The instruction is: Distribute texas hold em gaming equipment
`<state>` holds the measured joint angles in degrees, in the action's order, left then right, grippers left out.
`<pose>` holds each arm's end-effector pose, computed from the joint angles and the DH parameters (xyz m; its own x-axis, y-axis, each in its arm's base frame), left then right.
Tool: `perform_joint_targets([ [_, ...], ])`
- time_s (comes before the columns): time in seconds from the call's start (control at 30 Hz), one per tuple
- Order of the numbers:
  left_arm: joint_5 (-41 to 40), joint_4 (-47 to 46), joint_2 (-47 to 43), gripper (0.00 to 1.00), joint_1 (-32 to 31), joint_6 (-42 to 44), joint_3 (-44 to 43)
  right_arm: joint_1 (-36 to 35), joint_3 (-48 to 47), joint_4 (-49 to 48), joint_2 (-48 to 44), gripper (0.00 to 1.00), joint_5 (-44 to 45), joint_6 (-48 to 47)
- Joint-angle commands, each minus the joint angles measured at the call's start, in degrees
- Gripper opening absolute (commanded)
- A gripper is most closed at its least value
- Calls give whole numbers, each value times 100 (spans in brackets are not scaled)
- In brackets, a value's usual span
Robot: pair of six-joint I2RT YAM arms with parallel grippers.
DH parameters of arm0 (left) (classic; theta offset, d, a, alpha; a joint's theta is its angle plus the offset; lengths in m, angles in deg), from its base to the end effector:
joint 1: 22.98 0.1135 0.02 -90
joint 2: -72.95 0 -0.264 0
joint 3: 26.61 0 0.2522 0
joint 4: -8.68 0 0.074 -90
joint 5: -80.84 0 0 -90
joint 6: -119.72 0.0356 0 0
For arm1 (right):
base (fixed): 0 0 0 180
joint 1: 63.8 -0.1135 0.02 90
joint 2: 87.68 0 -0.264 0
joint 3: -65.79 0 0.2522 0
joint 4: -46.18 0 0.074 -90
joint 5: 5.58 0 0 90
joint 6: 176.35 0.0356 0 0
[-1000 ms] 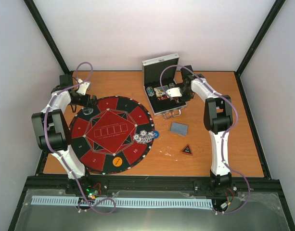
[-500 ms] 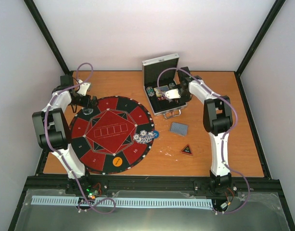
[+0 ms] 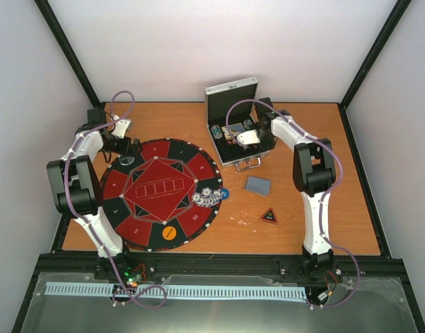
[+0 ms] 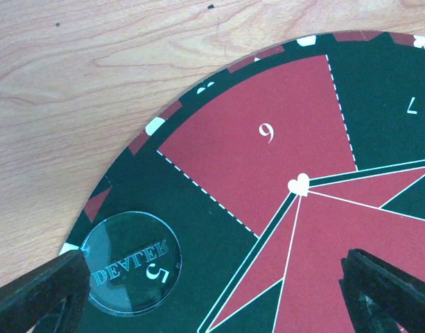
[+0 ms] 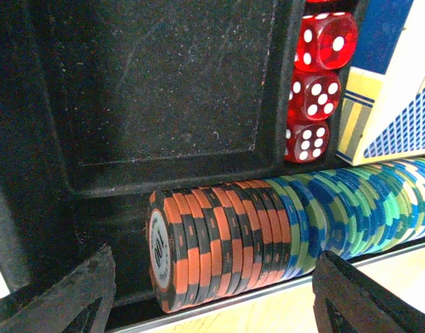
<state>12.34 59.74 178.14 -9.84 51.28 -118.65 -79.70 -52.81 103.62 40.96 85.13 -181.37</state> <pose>0.3743 0.0740 0.2144 -0.8361 0.1559 -0.5259 0.2699 0.9516 -0.1470 0.4571 0.1298 0.1745 0.3461 -0.9371 0.0449 -0.8614 -0.3364 -0.3805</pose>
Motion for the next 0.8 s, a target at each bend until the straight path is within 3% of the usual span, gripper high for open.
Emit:
perform_joint_targets([
  [0.0, 139, 41, 103, 100, 52, 74, -199, -69, 132, 318, 246, 80, 33, -87],
  [0.47, 65, 23, 99, 100, 48, 81, -171, -53, 112, 146, 636, 80, 115, -123],
  [0.77, 37, 36, 164, 100, 48, 83, -218, -26, 301, 278, 505, 54, 229, 30],
])
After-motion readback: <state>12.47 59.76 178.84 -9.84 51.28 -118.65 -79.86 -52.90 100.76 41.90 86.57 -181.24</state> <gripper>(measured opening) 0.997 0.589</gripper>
